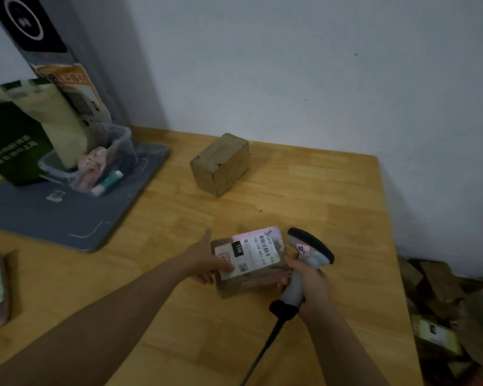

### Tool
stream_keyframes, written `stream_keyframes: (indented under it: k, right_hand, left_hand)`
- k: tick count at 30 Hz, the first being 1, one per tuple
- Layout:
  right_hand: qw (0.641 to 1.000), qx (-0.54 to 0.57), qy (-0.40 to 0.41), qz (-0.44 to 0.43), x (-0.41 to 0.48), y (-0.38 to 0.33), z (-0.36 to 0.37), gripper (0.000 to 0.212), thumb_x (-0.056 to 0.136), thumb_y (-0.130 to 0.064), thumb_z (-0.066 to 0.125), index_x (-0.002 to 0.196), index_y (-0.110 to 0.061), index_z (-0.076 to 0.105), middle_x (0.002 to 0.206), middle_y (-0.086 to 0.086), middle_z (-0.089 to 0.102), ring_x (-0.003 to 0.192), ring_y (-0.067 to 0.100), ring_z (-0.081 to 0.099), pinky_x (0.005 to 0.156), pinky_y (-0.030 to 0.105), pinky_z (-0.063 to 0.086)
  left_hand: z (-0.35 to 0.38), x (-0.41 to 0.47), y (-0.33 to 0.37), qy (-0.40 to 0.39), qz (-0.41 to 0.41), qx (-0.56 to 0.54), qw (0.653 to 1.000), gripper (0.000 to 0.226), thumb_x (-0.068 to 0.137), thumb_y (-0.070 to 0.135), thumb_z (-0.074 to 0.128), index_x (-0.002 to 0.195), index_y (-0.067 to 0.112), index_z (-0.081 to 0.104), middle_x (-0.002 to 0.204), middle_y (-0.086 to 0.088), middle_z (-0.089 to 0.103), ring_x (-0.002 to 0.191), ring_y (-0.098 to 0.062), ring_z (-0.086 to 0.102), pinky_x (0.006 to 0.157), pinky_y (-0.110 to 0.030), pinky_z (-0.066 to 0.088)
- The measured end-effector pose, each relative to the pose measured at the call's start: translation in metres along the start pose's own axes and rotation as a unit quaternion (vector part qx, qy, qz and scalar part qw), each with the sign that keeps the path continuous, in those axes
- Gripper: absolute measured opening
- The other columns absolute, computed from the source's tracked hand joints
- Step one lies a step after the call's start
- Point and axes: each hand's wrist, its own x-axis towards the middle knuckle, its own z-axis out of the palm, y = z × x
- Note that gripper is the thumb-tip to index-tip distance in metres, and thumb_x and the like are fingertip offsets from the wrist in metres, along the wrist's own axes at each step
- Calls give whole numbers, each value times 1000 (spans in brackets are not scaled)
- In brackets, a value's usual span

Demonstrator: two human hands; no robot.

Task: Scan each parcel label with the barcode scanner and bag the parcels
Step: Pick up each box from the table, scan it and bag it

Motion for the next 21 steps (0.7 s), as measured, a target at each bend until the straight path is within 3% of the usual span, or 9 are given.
stream_keyframes:
  k: [2,4,5,6,8,10,15,18,21]
  right_hand:
    - [1000,-14,-6,-2,1,7,0,22,80,-11,74,90,5,63,65,16,60,50,22,55,48,29,48]
    - [999,-41,6,-11,1,21,3,30,77,-15,77,98,2,63,81,18,66,64,27,62,59,34,53]
    - [998,-56,16,-13,0,28,5,36,76,-16,78,103,0,62,91,18,67,75,29,64,69,38,56]
    - [997,-69,23,-10,-2,35,7,43,74,-18,79,109,-2,60,101,16,67,87,30,65,80,43,56]
    - [998,-67,10,1,-8,45,11,50,72,-20,81,115,-7,58,108,13,66,98,32,63,91,51,52]
    - [999,-44,-8,12,-16,49,15,42,76,-14,78,113,-9,59,104,14,68,94,34,64,88,53,52]
    - [997,-32,-69,0,-34,57,28,43,72,-10,77,110,-8,58,104,18,67,91,35,65,77,50,55]
    - [993,-43,-110,-2,-49,62,48,45,72,-10,78,110,-9,55,104,18,65,89,33,64,64,44,55]
    - [985,-95,-144,-28,-65,74,73,49,69,-17,81,112,-10,58,102,14,66,92,31,63,79,47,54]
  left_hand:
    - [-6,-13,-11,-24,-22,110,993,85,75,41,79,144,20,34,116,-14,61,95,-25,62,90,-42,53]
    - [-8,-17,-23,56,1,186,981,99,71,51,78,150,17,28,146,-14,37,133,-29,39,109,-40,37]
    - [-6,-18,-25,75,27,160,984,97,73,48,78,150,16,29,150,-13,32,137,-29,34,110,-38,35]
    - [-2,-19,-28,83,54,123,988,83,77,42,76,145,13,39,145,-12,39,131,-27,41,106,-36,39]
    - [5,-23,-36,104,64,40,992,38,85,35,70,111,7,65,115,-11,63,102,-22,60,86,-31,50]
    - [11,-29,-50,106,22,-75,991,26,86,32,70,78,8,61,87,-10,62,81,-21,57,71,-30,44]
    - [7,-65,-102,-24,15,-420,907,25,74,14,77,77,5,53,92,-18,69,86,-32,68,68,-34,55]
    - [-9,-90,-130,-65,49,-450,889,46,58,22,91,78,5,53,102,-22,70,96,-37,68,71,-36,57]
    - [-28,-108,-151,-13,36,-451,892,87,35,26,98,104,-2,52,106,-26,68,96,-39,68,74,-40,58]
